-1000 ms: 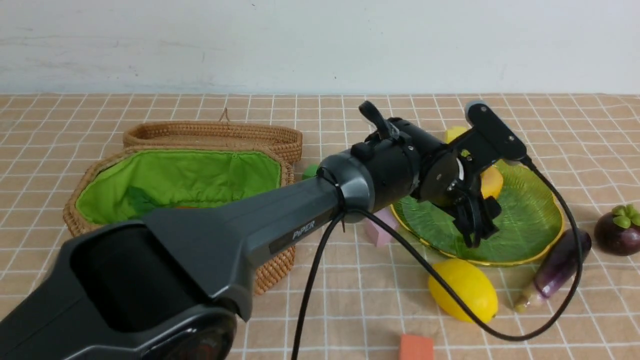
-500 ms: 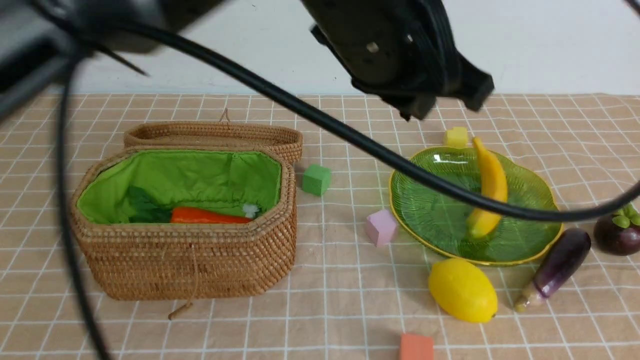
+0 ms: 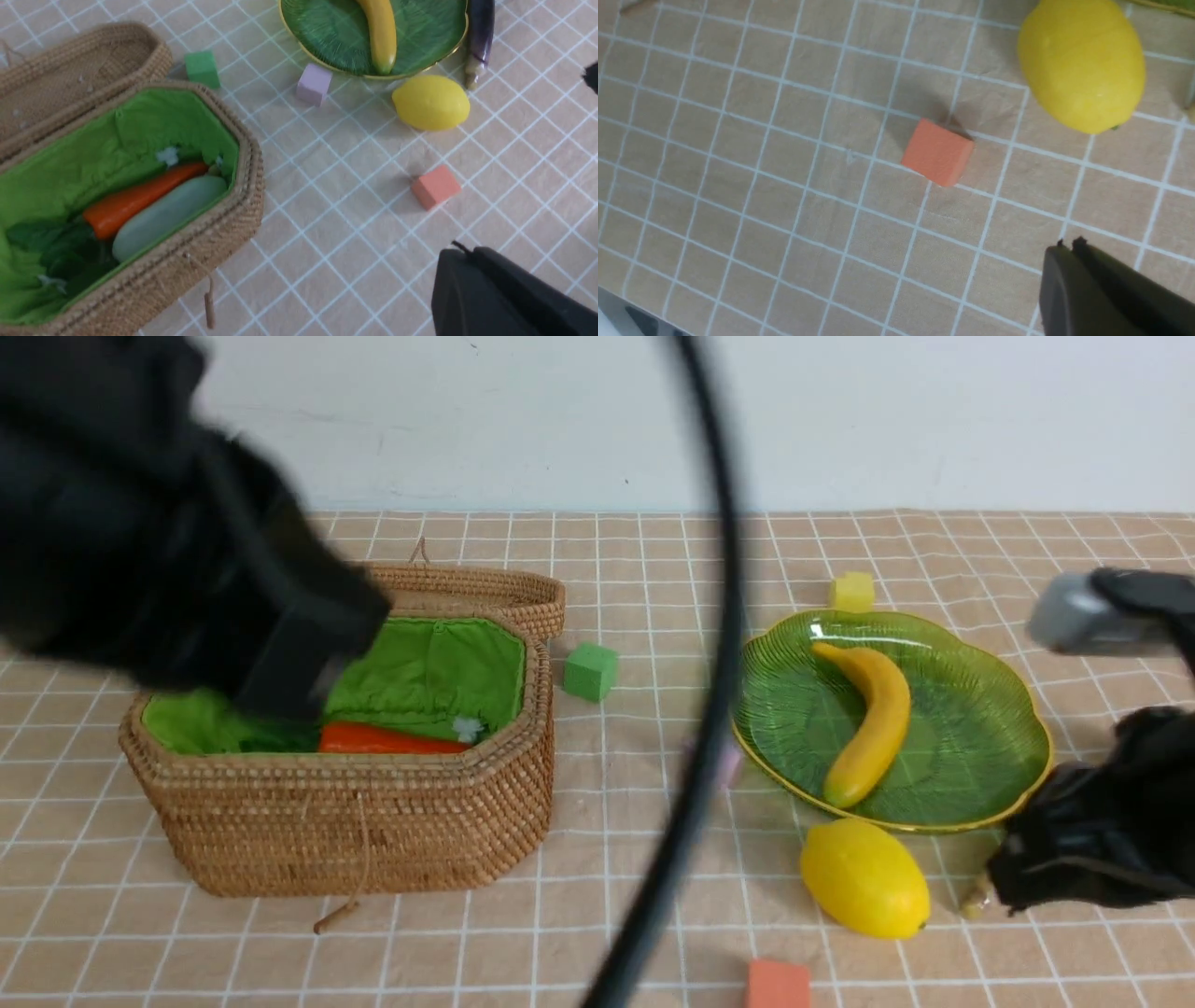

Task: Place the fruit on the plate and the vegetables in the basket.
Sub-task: Use the right arm to grab a lemon and put it into the right plate

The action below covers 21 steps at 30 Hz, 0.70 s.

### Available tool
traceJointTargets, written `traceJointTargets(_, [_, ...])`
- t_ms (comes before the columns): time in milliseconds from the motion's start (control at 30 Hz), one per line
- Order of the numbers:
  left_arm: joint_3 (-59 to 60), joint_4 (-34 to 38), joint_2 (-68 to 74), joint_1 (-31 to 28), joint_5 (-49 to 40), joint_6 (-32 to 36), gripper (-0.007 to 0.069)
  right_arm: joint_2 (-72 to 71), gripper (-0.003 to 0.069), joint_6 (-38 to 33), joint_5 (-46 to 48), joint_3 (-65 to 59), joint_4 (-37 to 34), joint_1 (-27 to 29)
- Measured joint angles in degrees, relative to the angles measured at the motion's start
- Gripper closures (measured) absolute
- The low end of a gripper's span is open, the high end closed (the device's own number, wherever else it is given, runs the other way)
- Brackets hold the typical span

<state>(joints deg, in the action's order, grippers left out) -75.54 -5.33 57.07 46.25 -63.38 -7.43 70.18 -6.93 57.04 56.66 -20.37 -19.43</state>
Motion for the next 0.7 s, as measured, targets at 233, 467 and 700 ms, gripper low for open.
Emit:
traceJointTargets(233, [25.26, 3.51, -20.25, 0.00, 16.57, -0.16, 0.0638, 14.35, 0.0576, 0.01, -1.93, 6.23, 10.16, -5.82])
traceJointTargets(467, [33.93, 7.18, -29.02, 0.00, 27.02, -0.16, 0.0638, 24.20, 0.0216, 0.01, -7.62, 8.42, 12.02, -3.29])
traceJointTargets(700, [34.18, 7.41, -30.57, 0.00, 33.73, -0.16, 0.0638, 30.97, -0.0018, -0.06, -15.39, 8.72, 12.88, -2.05])
